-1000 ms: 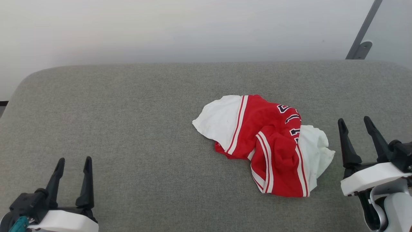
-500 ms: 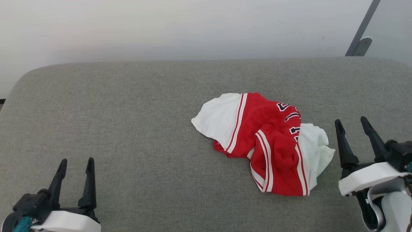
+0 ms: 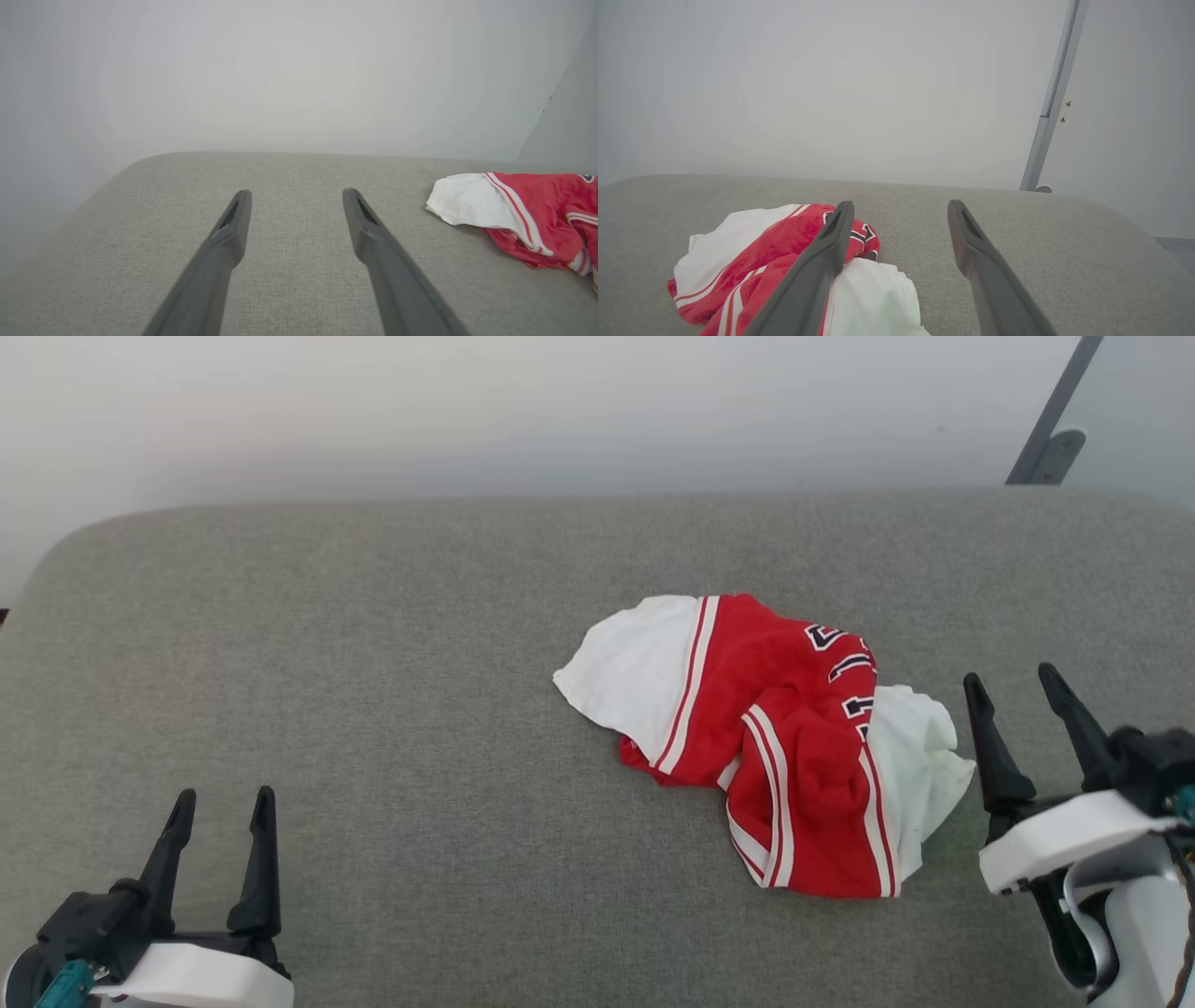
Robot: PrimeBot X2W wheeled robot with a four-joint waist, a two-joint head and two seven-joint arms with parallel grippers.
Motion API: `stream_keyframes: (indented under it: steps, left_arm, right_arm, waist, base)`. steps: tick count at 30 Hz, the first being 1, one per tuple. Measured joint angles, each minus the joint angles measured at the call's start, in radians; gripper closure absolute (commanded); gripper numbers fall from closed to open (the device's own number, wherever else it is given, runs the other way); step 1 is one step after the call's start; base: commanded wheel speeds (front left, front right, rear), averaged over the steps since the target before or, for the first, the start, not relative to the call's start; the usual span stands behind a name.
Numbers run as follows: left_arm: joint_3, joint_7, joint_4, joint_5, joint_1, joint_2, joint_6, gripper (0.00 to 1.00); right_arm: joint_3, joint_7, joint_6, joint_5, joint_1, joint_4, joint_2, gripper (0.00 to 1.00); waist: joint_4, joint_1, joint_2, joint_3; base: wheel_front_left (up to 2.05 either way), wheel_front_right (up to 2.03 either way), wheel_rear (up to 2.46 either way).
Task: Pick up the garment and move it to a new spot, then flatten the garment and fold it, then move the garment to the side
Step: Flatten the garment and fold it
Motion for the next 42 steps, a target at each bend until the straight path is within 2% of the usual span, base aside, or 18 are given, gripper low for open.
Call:
stream_keyframes:
  steps: [3, 6, 11, 15, 20, 26, 30, 31, 32, 33, 34, 38, 42]
  left_arm:
    - [-0.007, 0.0, -0.005, -0.002, -0.005, 0.001, 0.0, 0.0]
    - [-0.012, 0.0, -0.007, -0.002, -0.021, 0.002, 0.0, 0.0]
    - [-0.008, 0.0, -0.011, -0.002, -0.045, 0.0, 0.0, 0.0]
    - [-0.017, 0.0, -0.012, -0.003, -0.07, -0.006, -0.001, 0.0]
    - [-0.035, 0.0, -0.01, -0.006, -0.106, -0.013, -0.001, 0.0]
    - [-0.048, 0.0, -0.003, -0.012, -0.131, -0.021, -0.001, 0.0]
    - [-0.052, 0.0, 0.006, -0.013, -0.139, -0.026, -0.001, 0.0]
    - [-0.052, 0.0, 0.007, -0.013, -0.142, -0.028, -0.001, 0.0]
    - [-0.052, 0.0, 0.007, -0.014, -0.143, -0.029, -0.001, 0.0]
    - [-0.053, 0.0, 0.008, -0.015, -0.143, -0.029, -0.001, 0.0]
    - [-0.052, 0.0, 0.01, -0.015, -0.143, -0.029, -0.001, 0.0]
    - [-0.049, 0.0, 0.013, -0.022, -0.143, -0.027, -0.001, 0.0]
    - [-0.05, 0.0, 0.013, -0.022, -0.144, -0.023, -0.001, 0.0]
  right_arm:
    - [0.034, 0.049, 0.0, -0.012, -0.016, 0.0, -0.03, 0.0]
    - [0.071, 0.157, 0.0, -0.009, -0.028, 0.013, -0.077, 0.0]
    - [0.15, 0.436, 0.0, 0.032, -0.056, 0.026, -0.192, 0.0]
    - [0.201, 0.605, 0.0, 0.09, -0.091, 0.002, -0.266, 0.0]
    - [0.228, 0.714, 0.0, 0.162, -0.15, -0.007, -0.285, 0.0]
    - [0.293, 0.782, 0.0, 0.211, -0.191, 0.021, -0.3, 0.0]
    - [0.307, 0.789, 0.0, 0.241, -0.21, 0.049, -0.307, 0.0]
    - [0.311, 0.788, 0.0, 0.241, -0.213, 0.053, -0.309, 0.04]
    - [0.313, 0.784, 0.0, 0.244, -0.216, 0.06, -0.31, 0.58]
    - [0.315, 0.782, 0.0, 0.251, -0.219, 0.066, -0.309, 0.83]
    - [0.316, 0.777, 0.0, 0.255, -0.221, 0.07, -0.309, 1.0]
    - [0.291, 0.729, 0.003, 0.259, -0.231, 0.103, -0.296, 1.0]
    - [0.205, 0.673, 0.003, 0.255, -0.23, 0.158, -0.3, 1.0]
  waist:
    - [-0.007, 0.0, 0.0, 0.02]
    - [-0.014, 0.0, 0.0, 0.042]
    - [-0.019, 0.0, 0.0, 0.081]
    - [-0.018, 0.0001, 0.0, 0.114]
    - [-0.006, 0.0, 0.0, 0.16]
    - [0.011, 0.0001, -0.0001, 0.199]
    - [0.027, 0.0, 0.0, 0.212]
    - [0.028, 0.0001, 0.0, 0.214]
    - [0.029, 0.0, 0.0, 0.215]
    - [0.029, 0.0001, 0.0, 0.215]
    - [0.029, 0.0001, 0.0, 0.215]
    - [0.019, 0.0001, 0.0, 0.214]
    - [0.007, 0.0001, 0.0, 0.209]
  base:
    - [0.0, 0.0, 0.0]
    - [0.0, 0.0, 0.0]
    - [0.0, 0.0, 0.0]
    - [0.0, 0.0, 0.0]
    - [0.0, 0.0, 0.0]
    - [0.0, 0.0, 0.0]
    - [0.0, 0.0, 0.0]
    - [0.0, 0.0, 0.0]
    - [0.0, 0.0, 0.0]
    - [0.0, 0.0, 0.0]
    - [0.0, 0.0, 0.0]
    - [0.0, 0.0, 0.0]
    - [0.0, 0.0, 0.0]
